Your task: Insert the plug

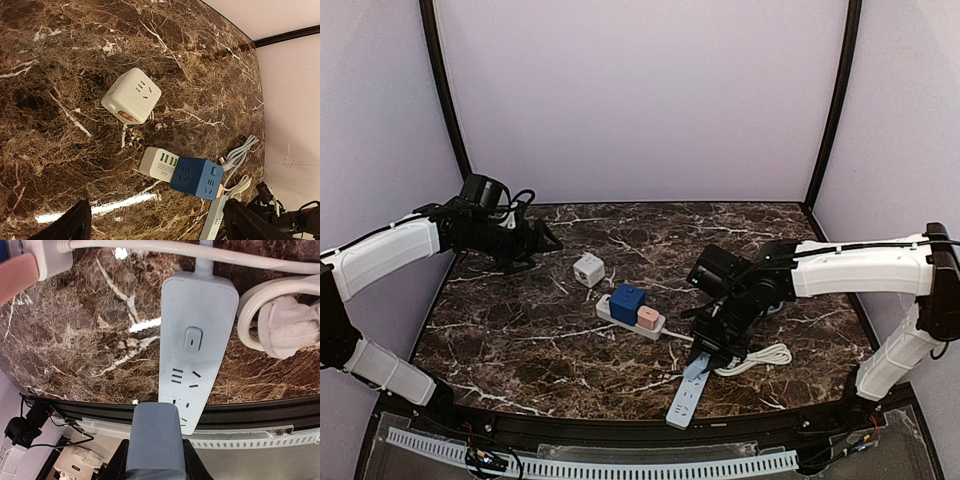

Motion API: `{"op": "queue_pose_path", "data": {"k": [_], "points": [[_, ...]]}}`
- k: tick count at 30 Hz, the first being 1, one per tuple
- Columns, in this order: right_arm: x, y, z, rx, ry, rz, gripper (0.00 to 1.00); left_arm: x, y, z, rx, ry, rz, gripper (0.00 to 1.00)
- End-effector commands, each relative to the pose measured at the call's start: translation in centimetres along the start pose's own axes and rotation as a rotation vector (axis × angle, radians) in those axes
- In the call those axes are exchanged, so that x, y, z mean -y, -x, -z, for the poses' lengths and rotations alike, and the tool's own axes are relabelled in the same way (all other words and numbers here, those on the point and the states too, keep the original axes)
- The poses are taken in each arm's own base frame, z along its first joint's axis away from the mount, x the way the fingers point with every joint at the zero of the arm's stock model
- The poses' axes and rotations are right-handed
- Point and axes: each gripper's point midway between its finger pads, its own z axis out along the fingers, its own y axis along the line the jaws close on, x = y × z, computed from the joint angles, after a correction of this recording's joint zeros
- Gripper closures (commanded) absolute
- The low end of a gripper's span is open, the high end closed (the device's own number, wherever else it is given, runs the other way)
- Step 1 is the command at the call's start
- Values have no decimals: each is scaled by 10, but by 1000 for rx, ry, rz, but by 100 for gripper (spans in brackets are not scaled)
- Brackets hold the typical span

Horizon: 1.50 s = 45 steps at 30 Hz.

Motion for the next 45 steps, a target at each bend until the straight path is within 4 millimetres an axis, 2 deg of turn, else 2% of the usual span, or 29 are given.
{"op": "queue_pose_path", "data": {"k": [1, 5, 12, 30, 36, 41, 45], "points": [[9, 20, -2, 56, -25, -36, 100, -7, -6, 4, -1, 19, 21, 8], [14, 25, -10, 49, -58, -19, 100, -9, -7, 2, -5, 19, 29, 8], [12, 25, -18, 24, -83, 8, 100, -10, -6, 0, -4, 21, 37, 8], [17, 4, -21, 4, -105, 19, 100, -13, -4, -16, -34, 29, 70, 9], [22, 9, -27, 17, -127, 30, 100, -15, -4, -21, -44, 35, 84, 10], [33, 11, -31, 21, -174, -5, 100, -15, -3, -22, -47, 39, 93, 10], [28, 16, -34, 38, -187, -9, 100, -15, -3, -22, -49, 42, 100, 11]]}}
